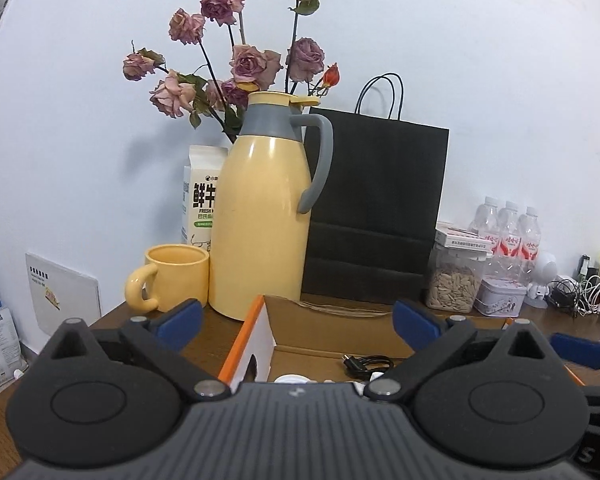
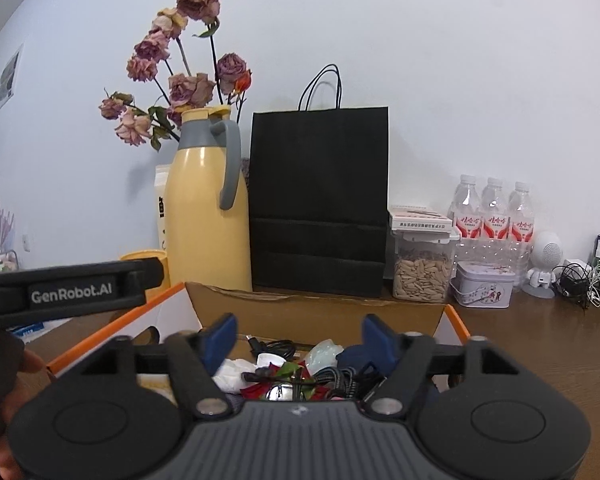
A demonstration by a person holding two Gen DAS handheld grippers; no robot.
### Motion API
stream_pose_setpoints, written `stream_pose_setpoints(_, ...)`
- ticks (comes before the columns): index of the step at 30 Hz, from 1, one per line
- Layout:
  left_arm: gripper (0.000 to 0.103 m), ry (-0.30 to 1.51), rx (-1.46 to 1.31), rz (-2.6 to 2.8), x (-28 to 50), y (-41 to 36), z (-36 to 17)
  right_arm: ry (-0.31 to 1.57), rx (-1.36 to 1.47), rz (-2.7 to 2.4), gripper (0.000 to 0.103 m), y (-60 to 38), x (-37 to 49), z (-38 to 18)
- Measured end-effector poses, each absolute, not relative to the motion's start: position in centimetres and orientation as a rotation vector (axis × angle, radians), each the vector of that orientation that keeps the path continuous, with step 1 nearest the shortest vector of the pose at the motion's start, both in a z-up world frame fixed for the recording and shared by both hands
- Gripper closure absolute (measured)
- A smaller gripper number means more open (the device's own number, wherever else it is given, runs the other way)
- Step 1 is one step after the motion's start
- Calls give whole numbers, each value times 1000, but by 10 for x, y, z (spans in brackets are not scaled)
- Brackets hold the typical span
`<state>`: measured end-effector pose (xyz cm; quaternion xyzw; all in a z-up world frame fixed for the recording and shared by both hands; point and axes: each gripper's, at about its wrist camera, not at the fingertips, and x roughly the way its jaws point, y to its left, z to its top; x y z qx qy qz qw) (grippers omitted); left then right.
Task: Organize objects
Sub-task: 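Carry the white cap and black cable into the box and open both grippers, then withdraw both grippers from the box back to the table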
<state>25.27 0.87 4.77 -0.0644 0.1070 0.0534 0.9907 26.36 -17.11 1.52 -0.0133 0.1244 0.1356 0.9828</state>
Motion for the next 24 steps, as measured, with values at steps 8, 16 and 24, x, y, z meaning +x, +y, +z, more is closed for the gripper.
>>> stream_pose_setpoints(8,0,212,-129,97,246,7,49,240,-22,271,6,-175,257,14)
stream_pose_setpoints(16,0,193,-125,71,226,8,46,227,-47,290,3,-180,238,6)
stream_pose_setpoints(24,0,194,-75,21,202,4,36,229,-67,289,3,-191,215,-2)
